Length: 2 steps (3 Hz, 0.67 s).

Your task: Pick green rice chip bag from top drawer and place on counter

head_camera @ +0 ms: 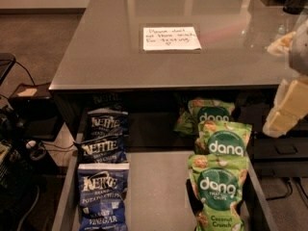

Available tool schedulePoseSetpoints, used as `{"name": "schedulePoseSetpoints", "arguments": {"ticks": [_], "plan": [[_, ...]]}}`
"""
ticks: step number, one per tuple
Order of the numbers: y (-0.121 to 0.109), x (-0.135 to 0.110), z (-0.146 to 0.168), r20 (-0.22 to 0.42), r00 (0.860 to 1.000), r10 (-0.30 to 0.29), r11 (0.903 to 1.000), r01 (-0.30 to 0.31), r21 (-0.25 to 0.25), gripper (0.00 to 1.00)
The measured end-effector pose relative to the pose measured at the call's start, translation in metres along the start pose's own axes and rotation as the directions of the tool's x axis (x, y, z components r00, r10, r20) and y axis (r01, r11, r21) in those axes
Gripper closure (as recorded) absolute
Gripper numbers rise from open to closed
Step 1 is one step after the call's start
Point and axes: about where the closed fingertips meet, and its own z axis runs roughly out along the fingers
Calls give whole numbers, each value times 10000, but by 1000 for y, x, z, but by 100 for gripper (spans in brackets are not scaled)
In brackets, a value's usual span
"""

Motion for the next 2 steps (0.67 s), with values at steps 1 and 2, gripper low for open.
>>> {"name": "schedulePoseSetpoints", "arguments": {"ticks": [1, 2], "plan": [[17, 13, 38, 697, 9918, 1074, 9938, -1049, -379, 0], [38, 30, 82, 929, 9615, 2585, 9647, -2520, -761, 0]]}}
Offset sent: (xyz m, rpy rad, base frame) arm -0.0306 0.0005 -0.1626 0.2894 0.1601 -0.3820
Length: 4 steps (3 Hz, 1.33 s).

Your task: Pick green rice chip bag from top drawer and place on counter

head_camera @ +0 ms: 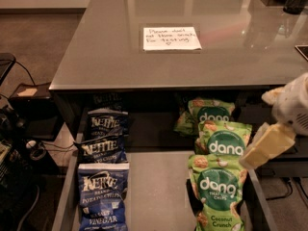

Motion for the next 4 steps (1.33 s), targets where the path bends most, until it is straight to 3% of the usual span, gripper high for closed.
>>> {"name": "schedulePoseSetpoints", "arguments": {"ticks": [1, 2, 3, 4], "plan": [[19, 21, 36, -38, 9922, 1247, 9918, -1247, -291, 0], [44, 40, 79, -415, 9873, 1532, 9814, -1569, -1107, 0], [44, 40, 79, -415, 9873, 1533, 9813, -1570, -1110, 0], [33, 54, 96, -373, 9850, 1684, 9742, -1720, -1460, 0]]}}
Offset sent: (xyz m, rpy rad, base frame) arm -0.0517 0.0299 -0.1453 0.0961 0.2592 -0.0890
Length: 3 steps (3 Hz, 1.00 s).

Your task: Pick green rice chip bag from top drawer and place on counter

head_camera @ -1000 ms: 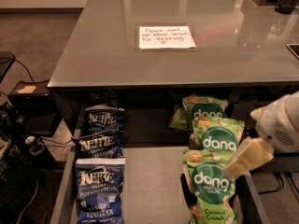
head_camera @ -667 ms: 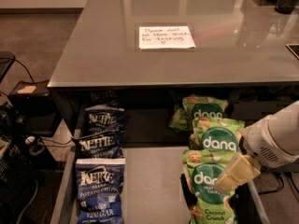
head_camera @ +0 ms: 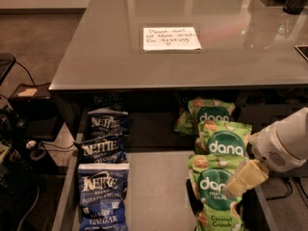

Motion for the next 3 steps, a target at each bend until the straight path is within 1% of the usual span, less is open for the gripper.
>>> {"name": "schedulePoseSetpoints", "arguments": {"ticks": [1, 2, 3], "plan": [[-24, 12, 17, 130, 9988, 471, 9961, -459, -759, 0], [-48, 23, 35, 308, 9925, 1183, 9804, -1118, -1625, 7], [-66, 33, 52, 314, 9836, 1775, 9590, -1657, -2301, 26]]}}
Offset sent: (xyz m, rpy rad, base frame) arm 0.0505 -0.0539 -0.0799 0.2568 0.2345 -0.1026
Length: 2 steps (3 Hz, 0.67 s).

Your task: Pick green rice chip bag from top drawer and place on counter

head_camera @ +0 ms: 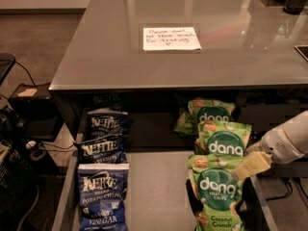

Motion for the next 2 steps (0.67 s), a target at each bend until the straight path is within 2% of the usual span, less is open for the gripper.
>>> {"name": "schedulePoseSetpoints", "arguments": {"ticks": [1, 2], "plan": [[-3, 2, 2, -18, 9999, 169, 9995, -170, -253, 31], [-4, 3, 0, -18, 9999, 172, 9995, -173, -255, 37]]}}
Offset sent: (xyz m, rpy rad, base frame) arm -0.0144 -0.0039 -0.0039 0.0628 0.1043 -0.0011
